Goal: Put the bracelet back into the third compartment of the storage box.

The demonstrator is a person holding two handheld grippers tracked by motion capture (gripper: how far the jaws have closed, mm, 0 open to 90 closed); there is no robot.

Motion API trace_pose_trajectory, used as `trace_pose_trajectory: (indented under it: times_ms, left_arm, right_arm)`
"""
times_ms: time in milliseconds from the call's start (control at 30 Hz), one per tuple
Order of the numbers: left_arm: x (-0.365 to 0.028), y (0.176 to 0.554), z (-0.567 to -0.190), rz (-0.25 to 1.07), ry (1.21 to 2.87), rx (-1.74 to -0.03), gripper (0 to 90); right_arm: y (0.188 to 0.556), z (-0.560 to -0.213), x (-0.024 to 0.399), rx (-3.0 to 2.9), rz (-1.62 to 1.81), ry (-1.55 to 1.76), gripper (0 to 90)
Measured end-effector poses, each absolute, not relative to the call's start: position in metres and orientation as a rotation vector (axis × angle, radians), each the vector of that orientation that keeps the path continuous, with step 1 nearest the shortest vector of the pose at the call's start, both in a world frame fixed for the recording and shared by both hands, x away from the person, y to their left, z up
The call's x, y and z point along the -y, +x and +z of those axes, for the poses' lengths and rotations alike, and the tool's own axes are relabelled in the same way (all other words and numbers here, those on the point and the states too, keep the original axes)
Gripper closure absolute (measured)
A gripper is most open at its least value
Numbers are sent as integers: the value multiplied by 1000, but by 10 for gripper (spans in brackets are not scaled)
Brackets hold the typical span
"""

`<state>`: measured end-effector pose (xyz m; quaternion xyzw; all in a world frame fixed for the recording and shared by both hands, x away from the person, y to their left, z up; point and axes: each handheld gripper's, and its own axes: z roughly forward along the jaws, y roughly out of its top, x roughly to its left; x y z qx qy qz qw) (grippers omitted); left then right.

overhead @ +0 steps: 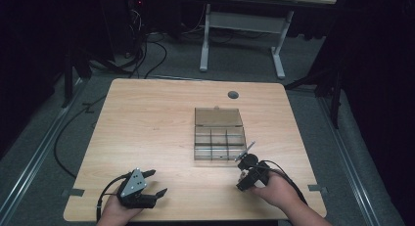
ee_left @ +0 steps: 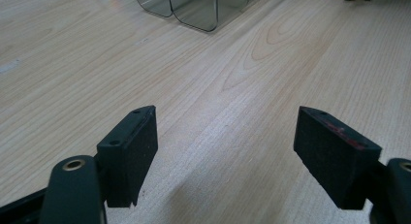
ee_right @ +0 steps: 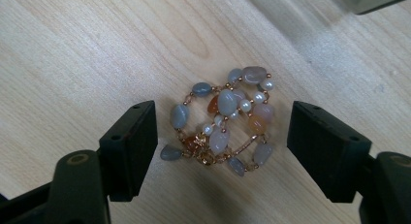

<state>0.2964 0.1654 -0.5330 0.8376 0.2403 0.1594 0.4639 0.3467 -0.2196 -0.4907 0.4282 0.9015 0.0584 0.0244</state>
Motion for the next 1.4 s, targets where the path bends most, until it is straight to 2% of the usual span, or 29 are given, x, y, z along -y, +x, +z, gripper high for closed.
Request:
trace_pose_trajectory:
  times_ms: [167,267,433,767,1400]
  left_arm:
    - [-165,296,-533,392,2062,-587,244]
    - [-165,296,-533,391,2064,-585,244]
    - [-165,296,-533,392,2066,-584,243]
    - [-164,296,-533,390,2068,-580,243]
    - [-164,296,-533,390,2072,-580,243]
  right_arm:
    - [347,-494,219,-2782,160,1308,318]
    - [347,-492,220,-2784,161,1304,432]
    - [348,-490,221,-2789,161,1297,563]
    - [347,-488,221,-2817,150,1263,780]
    - [354,-475,230,-2847,181,1270,803]
